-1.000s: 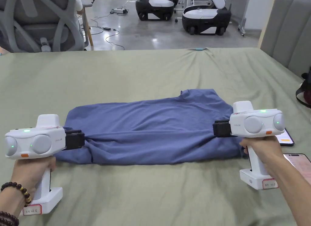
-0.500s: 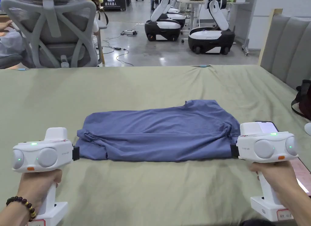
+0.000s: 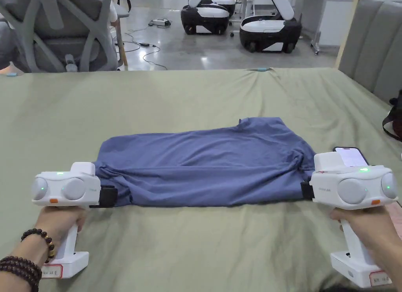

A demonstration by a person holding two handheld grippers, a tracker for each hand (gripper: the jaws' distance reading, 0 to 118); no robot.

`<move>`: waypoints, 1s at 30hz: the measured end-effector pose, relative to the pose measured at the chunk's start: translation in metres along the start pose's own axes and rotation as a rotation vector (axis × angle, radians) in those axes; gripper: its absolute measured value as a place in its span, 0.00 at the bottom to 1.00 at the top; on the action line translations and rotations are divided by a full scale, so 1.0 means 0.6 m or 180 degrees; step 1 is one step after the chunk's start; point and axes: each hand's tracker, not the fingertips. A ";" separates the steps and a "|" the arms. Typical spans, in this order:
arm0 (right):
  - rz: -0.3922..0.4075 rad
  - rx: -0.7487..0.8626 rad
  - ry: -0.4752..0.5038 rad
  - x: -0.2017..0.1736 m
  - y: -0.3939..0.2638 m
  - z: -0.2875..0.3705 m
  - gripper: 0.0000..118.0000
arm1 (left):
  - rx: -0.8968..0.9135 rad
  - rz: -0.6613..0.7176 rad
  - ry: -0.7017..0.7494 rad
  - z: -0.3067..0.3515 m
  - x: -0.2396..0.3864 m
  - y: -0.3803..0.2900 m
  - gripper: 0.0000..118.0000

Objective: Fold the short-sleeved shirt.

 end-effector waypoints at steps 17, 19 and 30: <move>-0.0497 -0.0684 -0.0050 0.031 0.022 -0.103 0.54 | 0.0144 0.0022 -0.0111 0.026 0.002 0.015 0.05; -0.0232 -0.0636 -0.0049 0.016 0.031 -0.090 0.14 | 0.0153 0.0020 -0.0101 0.032 0.005 0.014 0.05; -0.0052 -0.0451 -0.0129 0.013 -0.011 -0.006 0.10 | 0.0181 -0.0009 -0.0191 0.130 -0.018 -0.044 0.05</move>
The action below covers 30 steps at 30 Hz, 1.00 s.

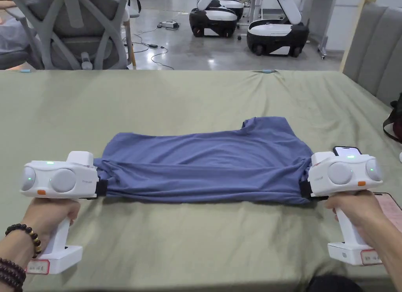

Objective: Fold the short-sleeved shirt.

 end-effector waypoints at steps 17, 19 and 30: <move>0.0259 -0.0281 0.0107 0.001 -0.053 0.014 0.69 | -0.0112 0.0017 -0.0012 0.025 -0.004 -0.091 0.50; 0.0263 -0.0225 0.0130 0.006 -0.054 0.028 1.00 | -0.0103 0.0078 0.0235 0.033 -0.011 -0.080 0.96; 0.0034 0.0443 0.0180 0.016 0.012 0.093 0.00 | 0.0362 0.0030 0.0214 0.035 -0.020 0.074 0.00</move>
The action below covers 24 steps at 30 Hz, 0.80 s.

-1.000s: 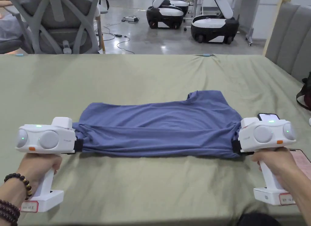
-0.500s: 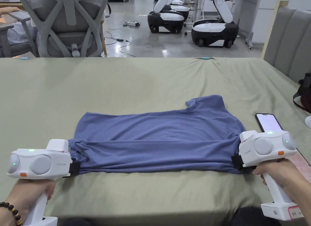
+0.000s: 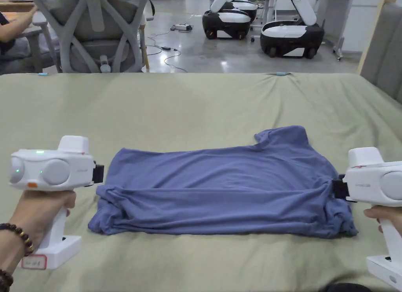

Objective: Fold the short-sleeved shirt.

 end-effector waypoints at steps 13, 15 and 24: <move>-0.0036 -0.0168 -0.0004 0.012 -0.003 -0.077 0.00 | -0.0695 -0.0305 0.0104 -0.318 0.020 0.111 0.63; -0.0021 -0.0239 -0.0024 0.022 -0.002 -0.091 0.00 | -0.0843 -0.0287 0.0018 -0.347 0.019 0.103 0.62; -0.0066 0.0028 -0.0069 0.035 0.118 -0.179 0.65 | -0.0629 0.0013 -0.0096 -0.308 0.011 0.109 0.00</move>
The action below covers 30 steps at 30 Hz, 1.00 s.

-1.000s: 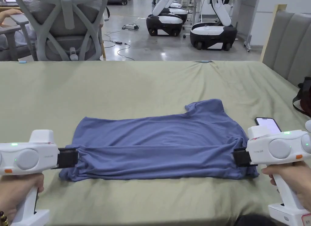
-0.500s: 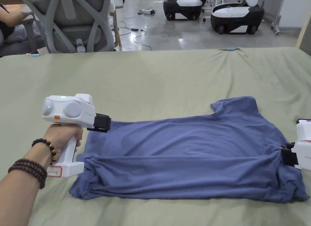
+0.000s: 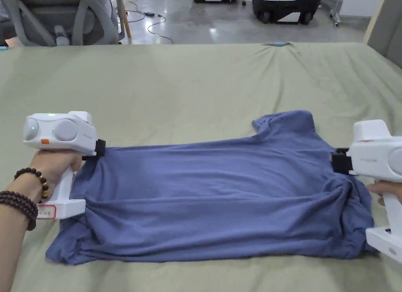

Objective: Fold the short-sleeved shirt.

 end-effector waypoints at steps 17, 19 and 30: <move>-0.0213 -0.0703 -0.0002 0.023 0.094 -0.236 0.00 | -0.0028 -0.0036 0.0031 -0.015 0.010 -0.008 0.00; -0.0123 -0.0713 -0.0073 0.021 0.097 -0.230 0.00 | -0.0022 -0.0047 0.0046 -0.012 0.011 -0.008 0.00; -0.0144 -0.0198 -0.0016 0.028 0.078 0.016 0.00 | 0.0426 0.0100 -0.0180 0.172 -0.021 -0.057 0.00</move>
